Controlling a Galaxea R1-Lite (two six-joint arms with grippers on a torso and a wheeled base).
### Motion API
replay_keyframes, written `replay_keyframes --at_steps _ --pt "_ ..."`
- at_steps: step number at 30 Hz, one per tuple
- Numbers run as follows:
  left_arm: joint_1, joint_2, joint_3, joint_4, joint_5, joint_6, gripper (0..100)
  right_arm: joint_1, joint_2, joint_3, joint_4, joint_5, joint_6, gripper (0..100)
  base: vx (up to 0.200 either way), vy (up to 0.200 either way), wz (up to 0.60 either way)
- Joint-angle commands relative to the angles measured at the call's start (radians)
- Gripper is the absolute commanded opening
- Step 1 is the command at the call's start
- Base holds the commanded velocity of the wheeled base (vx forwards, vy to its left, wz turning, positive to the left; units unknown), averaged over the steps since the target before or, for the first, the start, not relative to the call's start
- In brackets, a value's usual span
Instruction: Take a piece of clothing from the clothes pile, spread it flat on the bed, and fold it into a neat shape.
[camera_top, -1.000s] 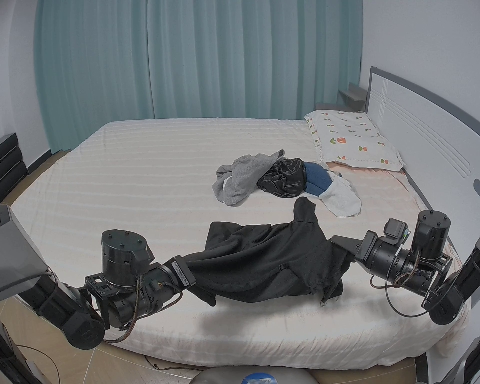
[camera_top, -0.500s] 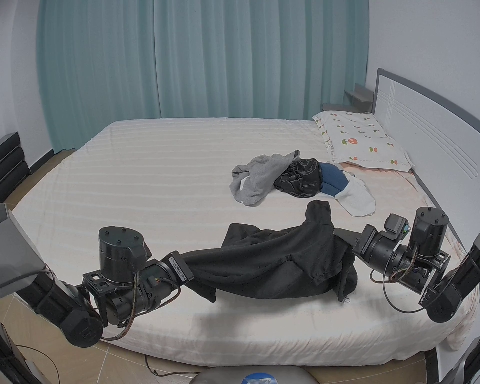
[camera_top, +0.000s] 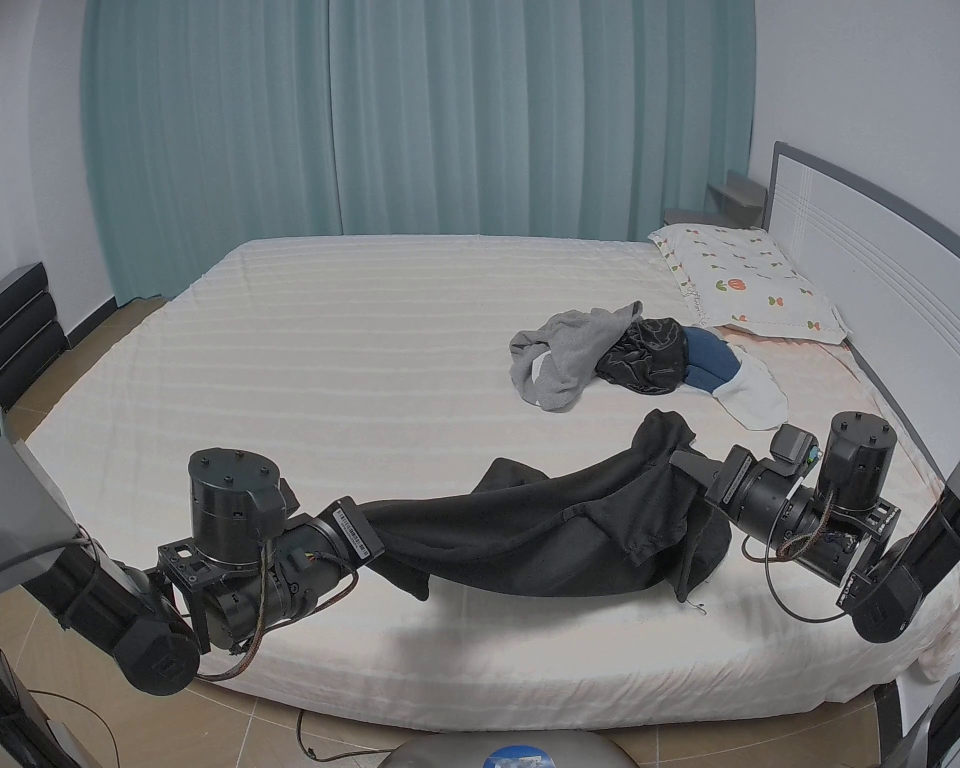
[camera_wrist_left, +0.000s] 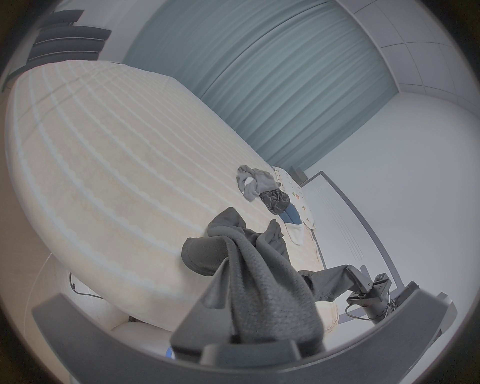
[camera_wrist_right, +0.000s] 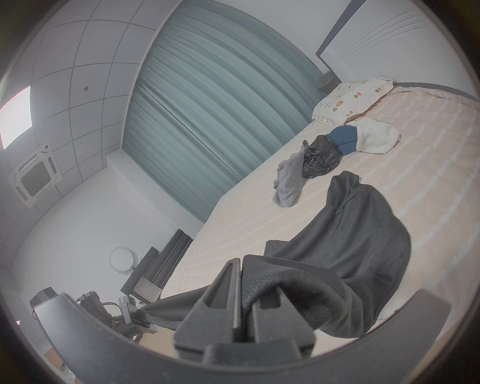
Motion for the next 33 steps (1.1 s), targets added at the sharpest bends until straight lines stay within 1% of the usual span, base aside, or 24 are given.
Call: replay_keyframes --at_steps 1,17,24,29,33 --pt "-0.001 -0.007 0.002 0.0 0.001 -0.001 0 -0.003 0.012 -0.007 -0.001 0.0 0.002 0 0.0 0.2 0.0" --pt "-0.007 -0.006 0.005 0.0 -0.001 -0.001 0 0.007 0.011 -0.016 -0.004 -0.006 0.008 0 0.0 0.2 0.0" --pt "-0.006 -0.004 0.005 0.0 -0.001 -0.001 0 0.025 -0.001 -0.015 -0.004 -0.007 0.009 0 0.0 0.2 0.0" --pt "-0.004 -0.007 0.005 0.0 -0.001 -0.001 0 0.025 -0.003 -0.019 -0.004 -0.03 0.009 0 0.0 0.2 0.0" --pt "-0.001 -0.007 0.003 0.0 -0.001 -0.001 0 0.026 -0.001 -0.021 -0.002 -0.035 0.008 0 0.0 0.2 0.0"
